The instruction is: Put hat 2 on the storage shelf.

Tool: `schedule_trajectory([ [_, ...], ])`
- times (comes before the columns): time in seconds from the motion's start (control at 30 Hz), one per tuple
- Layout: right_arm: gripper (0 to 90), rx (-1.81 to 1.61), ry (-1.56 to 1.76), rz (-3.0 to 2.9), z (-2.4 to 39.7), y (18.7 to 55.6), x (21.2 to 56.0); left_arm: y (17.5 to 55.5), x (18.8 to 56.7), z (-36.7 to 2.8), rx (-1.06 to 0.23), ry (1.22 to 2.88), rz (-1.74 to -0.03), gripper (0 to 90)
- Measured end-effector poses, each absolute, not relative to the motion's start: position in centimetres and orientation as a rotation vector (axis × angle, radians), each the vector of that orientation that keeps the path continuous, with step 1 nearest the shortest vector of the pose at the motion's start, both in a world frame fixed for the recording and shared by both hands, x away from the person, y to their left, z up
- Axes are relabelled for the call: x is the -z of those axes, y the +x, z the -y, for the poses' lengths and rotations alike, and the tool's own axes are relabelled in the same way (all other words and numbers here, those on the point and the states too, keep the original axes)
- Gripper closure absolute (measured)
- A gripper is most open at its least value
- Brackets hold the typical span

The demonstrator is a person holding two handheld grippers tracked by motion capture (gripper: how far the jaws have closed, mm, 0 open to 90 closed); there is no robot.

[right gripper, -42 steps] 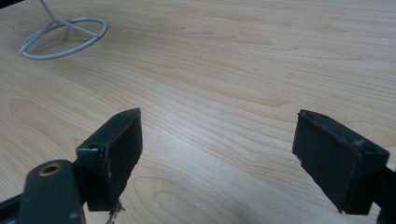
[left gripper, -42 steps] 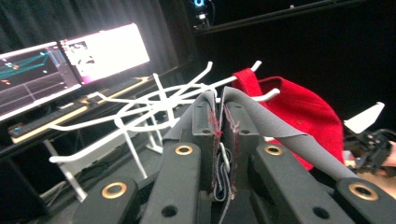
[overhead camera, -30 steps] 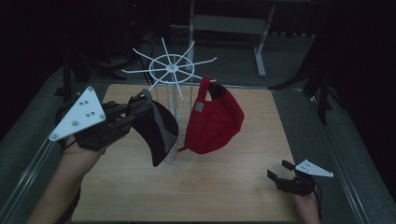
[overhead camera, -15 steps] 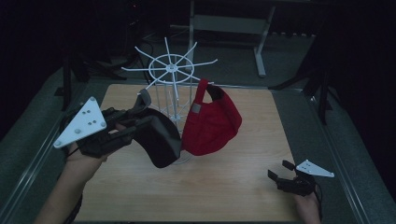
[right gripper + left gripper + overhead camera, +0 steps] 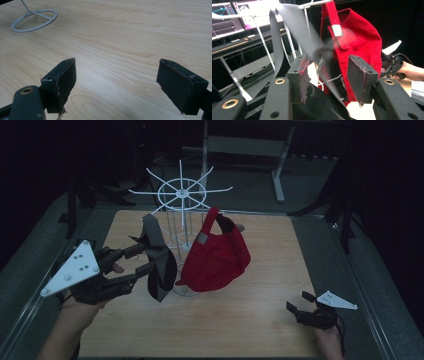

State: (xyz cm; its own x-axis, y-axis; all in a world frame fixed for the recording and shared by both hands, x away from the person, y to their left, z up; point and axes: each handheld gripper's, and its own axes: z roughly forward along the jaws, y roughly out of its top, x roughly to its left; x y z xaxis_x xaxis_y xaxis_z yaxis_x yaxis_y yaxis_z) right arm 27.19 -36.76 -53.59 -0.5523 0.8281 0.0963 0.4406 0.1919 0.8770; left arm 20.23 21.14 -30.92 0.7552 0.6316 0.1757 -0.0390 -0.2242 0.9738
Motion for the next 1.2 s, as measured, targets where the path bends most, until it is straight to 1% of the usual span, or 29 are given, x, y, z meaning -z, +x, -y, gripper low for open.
schedule_trajectory([
  [0.13,16.0,-1.313,1.189,-2.075,36.7,27.2,53.6,20.0,31.4,-21.4,-0.66,1.699,-0.481,52.3],
  [0.23,16.0,-1.314,1.187,-2.074,36.7,27.2,53.6,19.9,32.3,-21.5,-0.655,1.721,-0.49,52.3],
  [0.73,16.0,-1.311,1.187,-2.075,36.7,27.2,53.7,19.8,36.5,-23.2,-0.597,1.719,-0.571,52.4],
  [0.97,16.0,-1.311,1.187,-2.073,36.7,27.1,53.7,20.2,39.6,-23.9,-0.56,1.751,-0.623,52.3],
  [1.2,16.0,-1.309,1.191,-2.075,36.7,27.2,53.7,20.6,42.1,-24.4,-0.532,1.748,-0.657,52.3],
])
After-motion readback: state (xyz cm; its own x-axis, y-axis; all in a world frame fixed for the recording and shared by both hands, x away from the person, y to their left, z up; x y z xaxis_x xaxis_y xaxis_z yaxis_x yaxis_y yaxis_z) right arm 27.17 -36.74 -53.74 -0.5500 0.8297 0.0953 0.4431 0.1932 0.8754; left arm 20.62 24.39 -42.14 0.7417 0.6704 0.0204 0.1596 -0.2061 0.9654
